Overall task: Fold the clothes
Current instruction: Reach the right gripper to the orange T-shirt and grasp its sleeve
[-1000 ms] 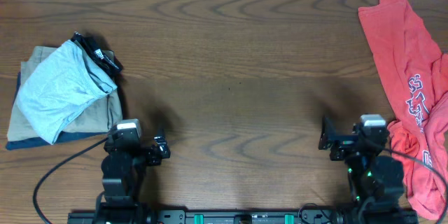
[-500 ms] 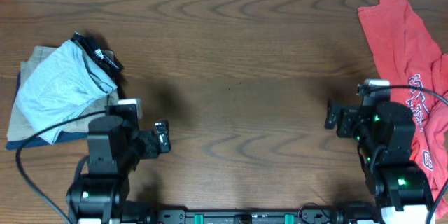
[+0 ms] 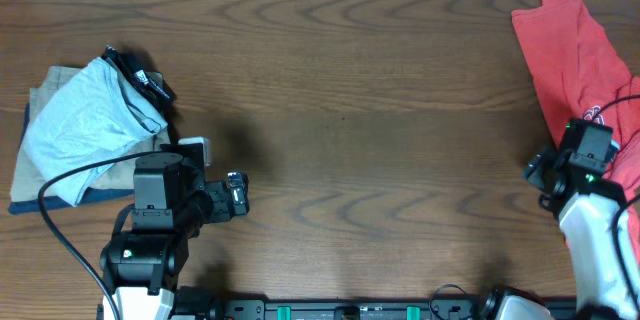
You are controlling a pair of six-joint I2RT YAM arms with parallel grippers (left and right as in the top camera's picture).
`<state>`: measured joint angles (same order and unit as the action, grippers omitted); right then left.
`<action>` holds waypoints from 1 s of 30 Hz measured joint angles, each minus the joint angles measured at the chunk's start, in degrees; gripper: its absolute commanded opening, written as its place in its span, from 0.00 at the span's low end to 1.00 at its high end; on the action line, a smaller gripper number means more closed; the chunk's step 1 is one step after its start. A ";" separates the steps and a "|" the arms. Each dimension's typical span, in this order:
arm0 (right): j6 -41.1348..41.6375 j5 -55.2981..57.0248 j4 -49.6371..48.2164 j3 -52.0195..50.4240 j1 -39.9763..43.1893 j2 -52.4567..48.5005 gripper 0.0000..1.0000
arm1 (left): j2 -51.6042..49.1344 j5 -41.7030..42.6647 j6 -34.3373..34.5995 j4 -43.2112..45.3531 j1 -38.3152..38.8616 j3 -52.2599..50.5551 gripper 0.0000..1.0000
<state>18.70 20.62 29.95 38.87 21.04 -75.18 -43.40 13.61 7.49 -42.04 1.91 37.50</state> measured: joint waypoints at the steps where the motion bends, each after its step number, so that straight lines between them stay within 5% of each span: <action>1: 0.26 -0.02 -0.68 0.00 0.61 -1.77 0.84 | 0.00 0.00 0.00 0.00 0.00 0.00 0.98; 6: 1.64 -0.24 -2.84 0.00 2.19 -10.73 0.59 | 0.00 0.00 0.00 0.00 0.00 0.00 0.98; 8: 1.40 -0.26 -2.82 0.00 2.99 -12.63 0.35 | 0.00 0.00 0.00 -0.02 0.00 0.00 0.98; 10: 1.70 -0.39 -3.39 0.52 3.56 -13.64 0.01 | 0.00 0.00 0.00 0.00 0.00 0.00 0.98; 14: -0.02 -7.32 -4.02 0.61 3.96 -14.10 0.01 | 0.00 0.00 0.00 0.00 0.00 0.00 0.98; 19: -11.02 -35.60 -4.59 0.94 1.36 -13.44 0.01 | 0.00 0.00 0.00 0.07 0.00 0.00 0.98; 24: -16.46 -54.62 -5.68 0.92 -10.99 -12.20 0.01 | 0.00 0.00 0.00 0.26 0.00 0.00 0.98; 30: -12.13 -61.13 -21.66 0.94 -29.22 -10.16 0.07 | 0.00 0.00 0.00 1.44 0.00 0.00 0.98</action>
<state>6.57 -40.51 8.29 39.81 -8.19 -85.34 -43.40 13.61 7.49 -40.60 1.91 37.50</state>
